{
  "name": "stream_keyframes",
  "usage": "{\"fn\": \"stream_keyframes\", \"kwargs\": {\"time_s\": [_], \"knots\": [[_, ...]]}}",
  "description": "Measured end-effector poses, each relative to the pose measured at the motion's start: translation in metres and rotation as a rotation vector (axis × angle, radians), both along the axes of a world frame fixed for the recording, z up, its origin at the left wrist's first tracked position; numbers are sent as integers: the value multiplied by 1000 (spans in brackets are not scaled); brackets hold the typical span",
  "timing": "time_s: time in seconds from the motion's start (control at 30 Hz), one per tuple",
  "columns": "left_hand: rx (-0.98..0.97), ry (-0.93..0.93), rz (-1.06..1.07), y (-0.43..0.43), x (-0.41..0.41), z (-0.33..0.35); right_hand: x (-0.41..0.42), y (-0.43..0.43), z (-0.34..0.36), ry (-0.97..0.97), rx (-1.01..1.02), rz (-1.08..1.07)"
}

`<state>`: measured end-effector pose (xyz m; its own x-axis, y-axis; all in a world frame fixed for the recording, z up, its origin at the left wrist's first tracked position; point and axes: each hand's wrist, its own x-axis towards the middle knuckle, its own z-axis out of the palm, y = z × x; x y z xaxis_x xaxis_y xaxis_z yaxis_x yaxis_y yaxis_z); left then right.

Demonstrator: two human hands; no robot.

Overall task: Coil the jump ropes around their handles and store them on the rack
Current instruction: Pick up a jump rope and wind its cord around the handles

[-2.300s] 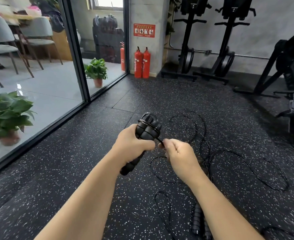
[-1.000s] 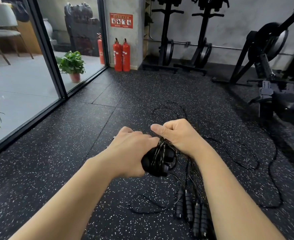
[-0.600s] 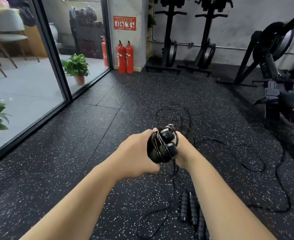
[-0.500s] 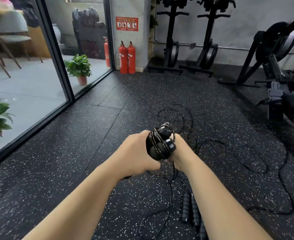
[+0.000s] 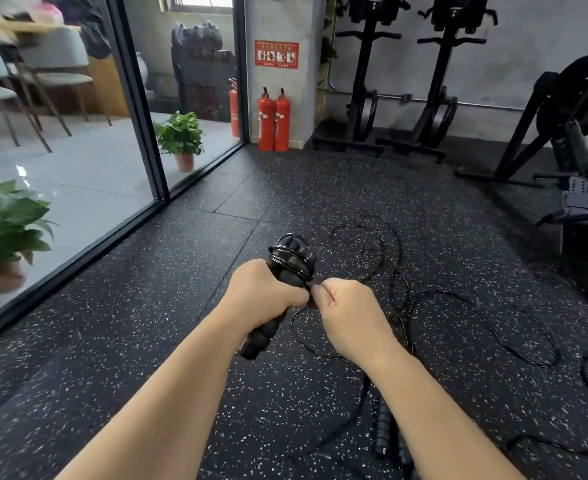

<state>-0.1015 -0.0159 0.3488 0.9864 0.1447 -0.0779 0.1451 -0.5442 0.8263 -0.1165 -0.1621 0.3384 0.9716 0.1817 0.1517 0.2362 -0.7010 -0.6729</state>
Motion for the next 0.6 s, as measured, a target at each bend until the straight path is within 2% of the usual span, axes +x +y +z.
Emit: {"fn": "stream_keyframes", "kwargs": {"time_s": [0.23,0.43,0.6], "knots": [[35,-1,14,4,5,-3,-6,0,11,-28,-110,43],[312,1,48,5,7,-9,-24,0,37,-67,-403,37],[637,-22,92,-12,2,2,-35,9,56,-172,-490,-8]]}}
